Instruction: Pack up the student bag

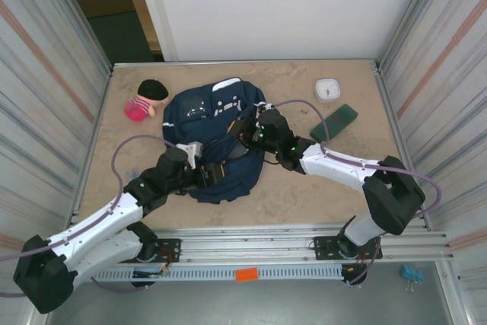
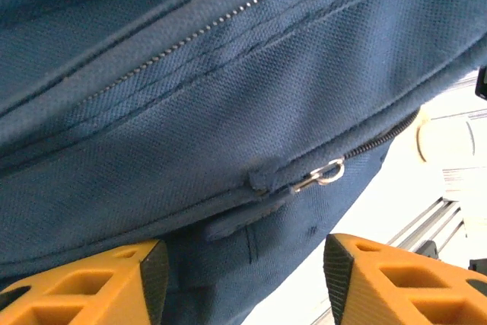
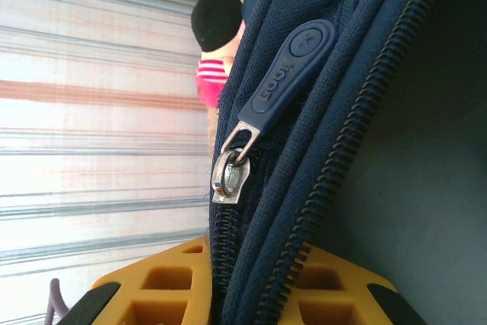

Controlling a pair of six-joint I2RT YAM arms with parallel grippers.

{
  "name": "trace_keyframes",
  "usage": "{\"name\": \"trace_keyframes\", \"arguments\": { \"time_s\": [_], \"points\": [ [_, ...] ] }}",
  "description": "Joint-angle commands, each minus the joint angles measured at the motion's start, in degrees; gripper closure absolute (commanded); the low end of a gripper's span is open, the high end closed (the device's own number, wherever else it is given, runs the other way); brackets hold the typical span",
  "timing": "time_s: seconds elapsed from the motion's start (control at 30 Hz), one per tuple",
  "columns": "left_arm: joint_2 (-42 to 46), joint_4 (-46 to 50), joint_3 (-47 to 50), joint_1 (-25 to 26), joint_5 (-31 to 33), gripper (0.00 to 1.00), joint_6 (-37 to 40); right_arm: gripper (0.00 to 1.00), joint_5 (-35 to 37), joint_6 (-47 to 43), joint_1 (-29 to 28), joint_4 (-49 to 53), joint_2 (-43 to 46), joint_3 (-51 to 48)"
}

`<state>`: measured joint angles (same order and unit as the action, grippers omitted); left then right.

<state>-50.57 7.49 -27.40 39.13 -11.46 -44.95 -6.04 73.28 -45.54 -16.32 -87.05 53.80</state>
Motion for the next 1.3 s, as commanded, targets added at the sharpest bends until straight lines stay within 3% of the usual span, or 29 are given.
{"name": "trace_keyframes", "arguments": {
  "time_s": [0.0, 0.2, 0.33, 0.53, 0.57, 0.8, 1.0, 1.13, 1.27],
  "points": [
    [-2.91, -9.47, 0.74, 0.31, 2.50, 0.43, -1.37, 1.00, 0.70, -1.20, -0.62, -5.22, 0.38, 3.49],
    [-9.46, -14.90, -3.09, 0.33, -0.57, 0.53, -0.66, 1.00, -1.27, -1.54, -0.70, -4.96, 0.02, 4.33],
    [-9.13, -15.65, -4.32, 0.33, -0.07, 0.63, -0.23, 1.00, -1.37, -2.02, -0.74, -4.21, 0.42, 4.26],
    [-5.65, -10.04, -5.73, 0.38, 2.24, 0.89, 1.55, 1.00, -2.54, -4.10, -0.08, -0.42, 1.39, 5.12],
    [-4.94, -7.16, -5.89, 0.33, 3.78, 1.00, 1.43, 1.00, -3.78, -4.59, 0.56, 0.68, 1.44, 5.63],
    [2.20, 5.22, -1.78, -0.28, 9.87, 1.00, 0.72, 1.00, -14.77, -9.66, 7.71, 10.12, 1.05, 10.38],
    [9.58, 10.38, 3.23, -4.33, 11.80, 1.00, 0.05, 1.00, -23.53, -10.01, 13.25, 11.83, -0.71, 13.16],
    [12.42, 9.05, 4.65, -6.77, 9.41, 1.00, 1.96, 1.00, -25.31, -10.61, 13.99, 12.78, -1.53, 15.19],
    [12.20, -0.84, 5.85, -7.37, 2.09, 1.00, 4.97, 1.00, -25.96, -9.57, 12.75, 11.40, -2.60, 15.67]
  ]
}}
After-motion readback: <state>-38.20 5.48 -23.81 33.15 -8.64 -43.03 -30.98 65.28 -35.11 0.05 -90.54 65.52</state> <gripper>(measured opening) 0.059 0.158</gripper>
